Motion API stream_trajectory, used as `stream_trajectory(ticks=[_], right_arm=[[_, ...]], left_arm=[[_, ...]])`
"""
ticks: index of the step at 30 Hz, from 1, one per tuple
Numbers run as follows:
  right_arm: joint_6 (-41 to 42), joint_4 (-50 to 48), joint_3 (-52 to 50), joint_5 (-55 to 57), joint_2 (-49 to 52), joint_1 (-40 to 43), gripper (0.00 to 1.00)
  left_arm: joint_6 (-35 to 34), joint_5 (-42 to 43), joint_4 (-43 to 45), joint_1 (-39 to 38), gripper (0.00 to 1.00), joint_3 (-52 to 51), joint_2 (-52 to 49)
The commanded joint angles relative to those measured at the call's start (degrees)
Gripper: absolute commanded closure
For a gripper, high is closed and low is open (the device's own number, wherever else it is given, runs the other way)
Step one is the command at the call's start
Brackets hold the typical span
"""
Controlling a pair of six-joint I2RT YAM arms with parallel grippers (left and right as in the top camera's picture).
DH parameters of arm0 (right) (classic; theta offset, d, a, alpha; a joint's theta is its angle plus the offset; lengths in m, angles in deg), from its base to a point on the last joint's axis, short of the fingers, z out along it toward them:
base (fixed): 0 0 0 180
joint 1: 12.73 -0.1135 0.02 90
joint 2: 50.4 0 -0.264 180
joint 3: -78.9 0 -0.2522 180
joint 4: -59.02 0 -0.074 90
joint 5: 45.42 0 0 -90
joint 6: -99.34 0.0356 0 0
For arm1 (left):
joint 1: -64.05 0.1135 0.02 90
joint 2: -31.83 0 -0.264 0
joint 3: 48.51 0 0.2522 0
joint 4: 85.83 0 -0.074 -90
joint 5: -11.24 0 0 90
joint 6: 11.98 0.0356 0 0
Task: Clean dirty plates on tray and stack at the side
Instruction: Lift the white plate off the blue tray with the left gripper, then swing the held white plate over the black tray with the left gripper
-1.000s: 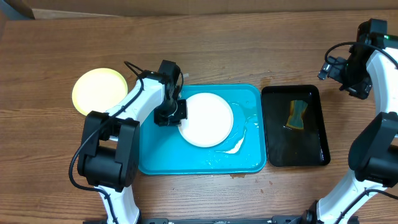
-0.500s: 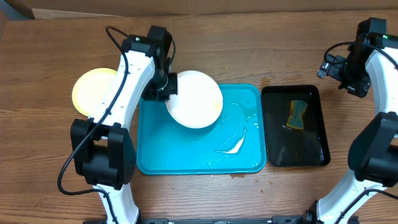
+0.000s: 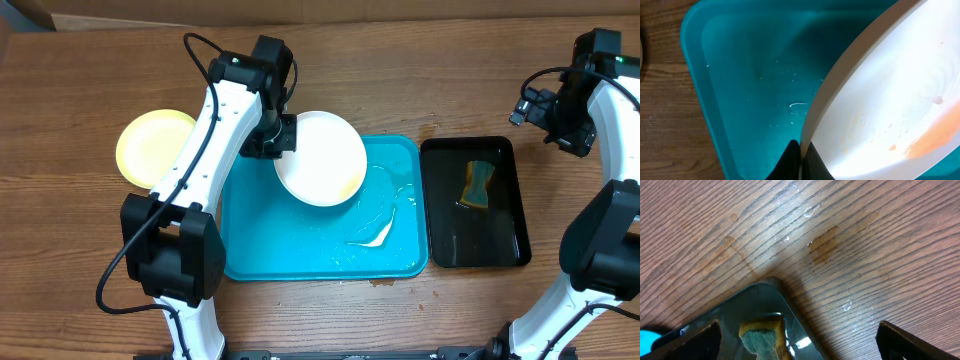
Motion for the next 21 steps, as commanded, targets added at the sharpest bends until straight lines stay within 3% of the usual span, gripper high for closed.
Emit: stream_trajectory(ticks=[1,16,21], right_arm=[[0.22,-0.15,0.70,-0.28,-1.53,-0.04,0.00],[-0.20,-6.84,0.70,-1.14,-1.53,0.22,0.00],[-0.22,-7.61,0.70,-1.05,-1.53,0.22,0.00]], left_arm=[[-0.90,0.37,1.57,-1.77,0.96,1.64,-0.33],[-5.42,2.34,17.79,-18.47,0.96,1.64,-0.33],[-5.42,-2.27,21.94,-23.78,0.96,1.64,-0.33]])
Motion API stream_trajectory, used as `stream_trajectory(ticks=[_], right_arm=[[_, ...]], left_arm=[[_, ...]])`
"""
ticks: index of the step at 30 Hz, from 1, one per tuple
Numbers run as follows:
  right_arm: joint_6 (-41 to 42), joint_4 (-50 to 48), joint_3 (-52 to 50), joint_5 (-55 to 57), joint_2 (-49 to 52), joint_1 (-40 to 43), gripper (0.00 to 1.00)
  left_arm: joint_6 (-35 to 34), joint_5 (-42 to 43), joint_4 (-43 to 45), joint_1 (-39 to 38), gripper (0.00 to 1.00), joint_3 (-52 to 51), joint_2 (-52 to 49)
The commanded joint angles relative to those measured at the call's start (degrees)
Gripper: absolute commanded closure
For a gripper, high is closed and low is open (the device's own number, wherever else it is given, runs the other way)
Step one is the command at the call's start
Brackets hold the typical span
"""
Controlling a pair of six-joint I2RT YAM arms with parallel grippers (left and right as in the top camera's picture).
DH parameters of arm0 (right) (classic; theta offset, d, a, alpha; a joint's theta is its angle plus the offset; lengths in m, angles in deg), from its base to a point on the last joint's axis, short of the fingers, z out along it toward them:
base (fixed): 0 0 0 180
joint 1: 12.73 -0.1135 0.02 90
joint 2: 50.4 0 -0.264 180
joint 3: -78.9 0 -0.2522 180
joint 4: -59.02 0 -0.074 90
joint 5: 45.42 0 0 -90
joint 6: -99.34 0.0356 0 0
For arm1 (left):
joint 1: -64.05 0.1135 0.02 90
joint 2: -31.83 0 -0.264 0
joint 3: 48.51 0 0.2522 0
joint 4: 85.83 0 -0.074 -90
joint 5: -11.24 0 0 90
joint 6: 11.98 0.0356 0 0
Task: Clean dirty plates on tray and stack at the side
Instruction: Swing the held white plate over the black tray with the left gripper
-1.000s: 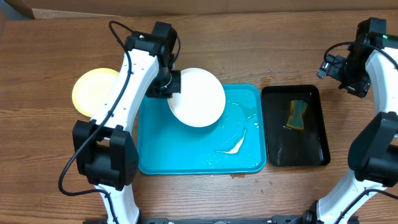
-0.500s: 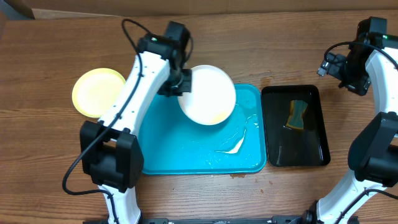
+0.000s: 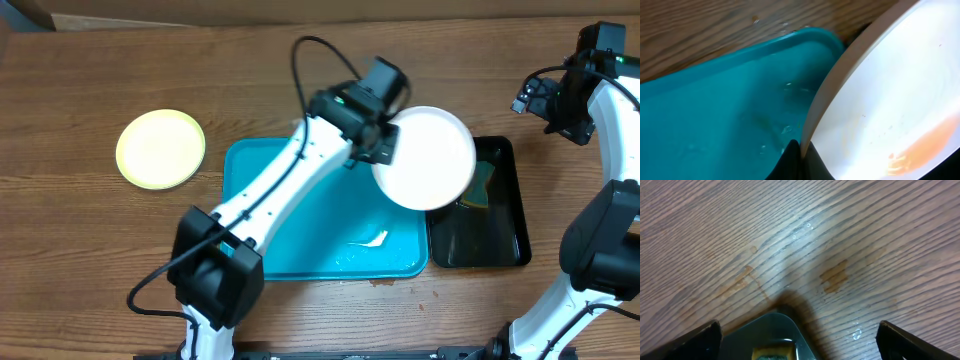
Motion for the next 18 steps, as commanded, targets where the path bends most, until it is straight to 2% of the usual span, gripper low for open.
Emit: stream_trajectory(ticks=[1,10,15,18], right_arm=[[-0.20,-1.55,0.70,0.31,-1.53,0.17,0.00],[-0.20,-7.63,0.70,0.63,-1.53,3.78,0.00],[-0.17,-8.39,0.70,0.61,-1.53,5.05,0.00],[-0.17,-8.41,0.72,0.61,-1.53,5.05,0.00]], left_arm=[[-0.85,-3.80,1.18,-2.97,0.96,1.60,-0.33],[-0.52,-16.13,2.86,-9.68,0.96,1.60,-0.33],[2.54,-22.95,4.94,-13.03,0.96,1.60,-0.33],[4.57,-30.84,5.95,-15.93,0.96,1.60,-0.33]])
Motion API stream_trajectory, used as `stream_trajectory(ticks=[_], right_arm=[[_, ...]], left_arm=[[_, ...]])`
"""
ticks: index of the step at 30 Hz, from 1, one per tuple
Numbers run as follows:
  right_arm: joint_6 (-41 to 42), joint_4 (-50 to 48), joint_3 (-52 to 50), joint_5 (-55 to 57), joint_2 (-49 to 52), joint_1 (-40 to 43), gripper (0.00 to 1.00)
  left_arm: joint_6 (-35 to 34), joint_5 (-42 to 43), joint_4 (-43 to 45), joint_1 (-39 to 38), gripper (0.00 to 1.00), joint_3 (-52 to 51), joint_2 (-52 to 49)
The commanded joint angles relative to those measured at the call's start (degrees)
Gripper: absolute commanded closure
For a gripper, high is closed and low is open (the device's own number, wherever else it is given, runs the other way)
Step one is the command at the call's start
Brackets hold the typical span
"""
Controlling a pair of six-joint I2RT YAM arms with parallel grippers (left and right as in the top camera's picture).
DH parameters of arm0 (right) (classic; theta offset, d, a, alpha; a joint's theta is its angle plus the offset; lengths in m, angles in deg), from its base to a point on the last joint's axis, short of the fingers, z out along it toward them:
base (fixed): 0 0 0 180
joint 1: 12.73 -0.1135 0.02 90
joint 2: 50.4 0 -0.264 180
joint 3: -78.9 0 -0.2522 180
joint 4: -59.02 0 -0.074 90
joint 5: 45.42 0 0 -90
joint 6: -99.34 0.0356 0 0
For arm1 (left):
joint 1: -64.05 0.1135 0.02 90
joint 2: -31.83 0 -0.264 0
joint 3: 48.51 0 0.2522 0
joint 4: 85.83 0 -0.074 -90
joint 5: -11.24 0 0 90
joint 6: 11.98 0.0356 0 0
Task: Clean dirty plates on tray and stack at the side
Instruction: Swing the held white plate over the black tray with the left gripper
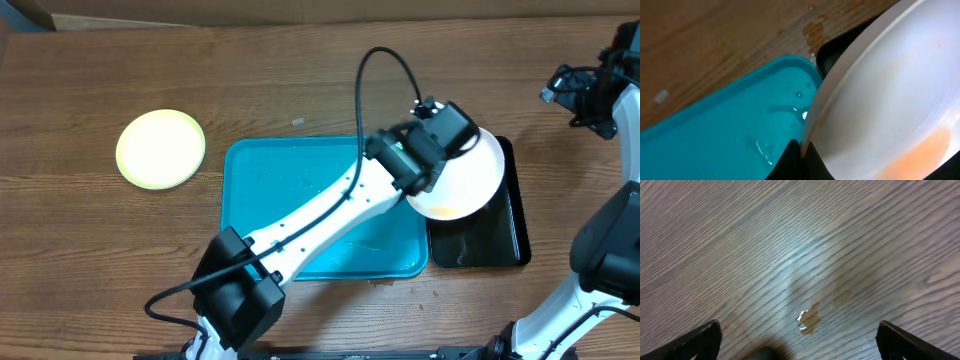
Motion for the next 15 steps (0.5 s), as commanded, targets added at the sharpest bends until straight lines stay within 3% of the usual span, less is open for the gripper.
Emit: stream_trajectory(ticks=[1,9,15], right_arm=[[-0.15,-0.35,0.70,0.35,-1.53,-0.35,0.00],[-0.15,-0.35,0.70,0.35,-1.53,-0.35,0.00],[-0.15,-0.35,0.70,0.35,-1.53,-0.35,0.00]], left_arm=[[3.30,-14.29,0.87,-3.89,0.96,1.60,-0.33],[12.20,-40.79,4.04,-15.28,0.96,1.60,-0.33],[20.90,-56.87,12.79,-21.81,0.96,1.60,-0.33]])
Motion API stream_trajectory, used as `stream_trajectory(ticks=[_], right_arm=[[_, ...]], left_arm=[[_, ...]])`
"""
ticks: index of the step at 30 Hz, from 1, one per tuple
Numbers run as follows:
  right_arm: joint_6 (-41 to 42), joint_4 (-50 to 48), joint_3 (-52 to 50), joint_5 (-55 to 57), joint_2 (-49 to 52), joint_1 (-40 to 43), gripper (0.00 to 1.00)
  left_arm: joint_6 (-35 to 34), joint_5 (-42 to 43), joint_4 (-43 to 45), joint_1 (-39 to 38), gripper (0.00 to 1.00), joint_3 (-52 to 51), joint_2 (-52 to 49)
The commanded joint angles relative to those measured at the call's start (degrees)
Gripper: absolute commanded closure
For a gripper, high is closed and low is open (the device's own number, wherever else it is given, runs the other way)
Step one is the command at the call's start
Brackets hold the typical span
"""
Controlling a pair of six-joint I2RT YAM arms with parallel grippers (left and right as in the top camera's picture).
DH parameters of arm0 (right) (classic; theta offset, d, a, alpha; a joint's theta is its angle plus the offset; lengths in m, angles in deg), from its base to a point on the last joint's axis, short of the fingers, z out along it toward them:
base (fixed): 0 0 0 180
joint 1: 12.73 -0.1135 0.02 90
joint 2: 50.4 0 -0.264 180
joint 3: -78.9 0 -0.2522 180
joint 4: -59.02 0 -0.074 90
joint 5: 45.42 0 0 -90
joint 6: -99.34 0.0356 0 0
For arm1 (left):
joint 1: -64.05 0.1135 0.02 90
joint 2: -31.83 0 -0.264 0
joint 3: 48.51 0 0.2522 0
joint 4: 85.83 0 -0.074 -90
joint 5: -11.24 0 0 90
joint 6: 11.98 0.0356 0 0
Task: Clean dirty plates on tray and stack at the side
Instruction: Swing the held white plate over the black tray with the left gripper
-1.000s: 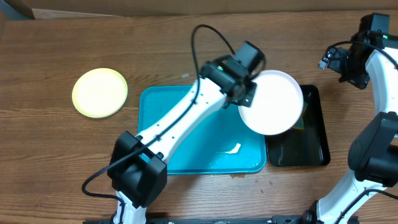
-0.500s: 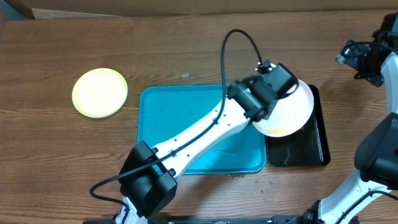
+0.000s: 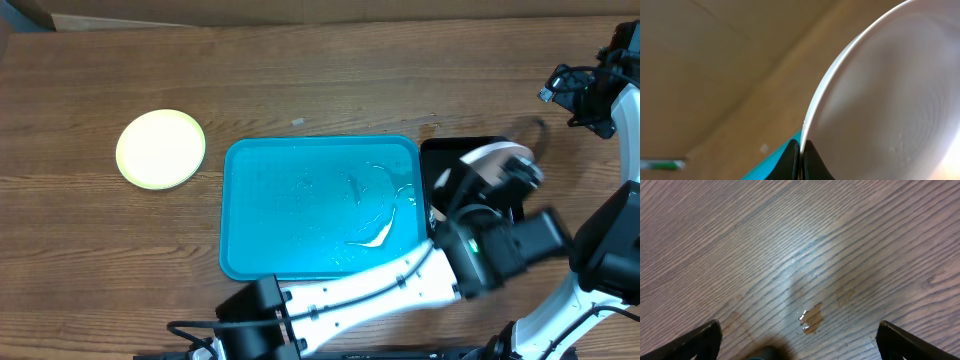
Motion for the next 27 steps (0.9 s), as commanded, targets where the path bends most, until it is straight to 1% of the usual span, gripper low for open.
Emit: stream_trajectory(ticks=[1,4,7,11,14,19,21,22,25,27], right_arm=[[-0.20,-0.39,0.72,0.35,-1.53,-0.11,0.00],[-0.20,-0.39,0.70,0.35,-1.53,-0.11,0.00],[-0.20,-0.39,0.70,0.35,-1.53,-0.11,0.00],[-0.20,-0.39,0.70,0.35,-1.53,-0.11,0.00],[-0.20,-0.37,0.70,0.35,-1.53,-0.11,0.00],[-0.20,-0.39,0.70,0.35,-1.53,-0.11,0.00],[-0.20,-0.39,0.70,0.35,-1.53,-0.11,0.00],[-0.20,-0.39,0.70,0.35,-1.53,-0.11,0.00],[-0.20,-0.39,0.70,0.35,-1.53,-0.11,0.00],[-0.20,-0.39,0.70,0.35,-1.53,-0.11,0.00]], left_arm=[[8.81,-16.48,4.74,-2.38,0.96,1.55,-0.33],[15.78,-20.00,11.10,-3.85,0.96,1.55,-0.33],[20.70,-20.50,16.15,-4.20,0.96,1.55,-0.33],[19.67,-18.62,18.25,-3.76,0.96,1.55,-0.33],[16.65,-15.15,17.38,-2.84,0.96,1.53,-0.33],[9.09,-6.36,10.38,-0.17,0.96,1.53,-0.33],[5.14,-1.60,6.36,1.38,0.96,1.53,-0.33],[1.60,2.14,3.23,2.82,0.96,1.53,-0.33],[-5.16,9.79,-1.86,6.08,0.96,1.53,-0.33],[-8.79,17.44,-4.59,8.98,0.96,1.53,-0.31]])
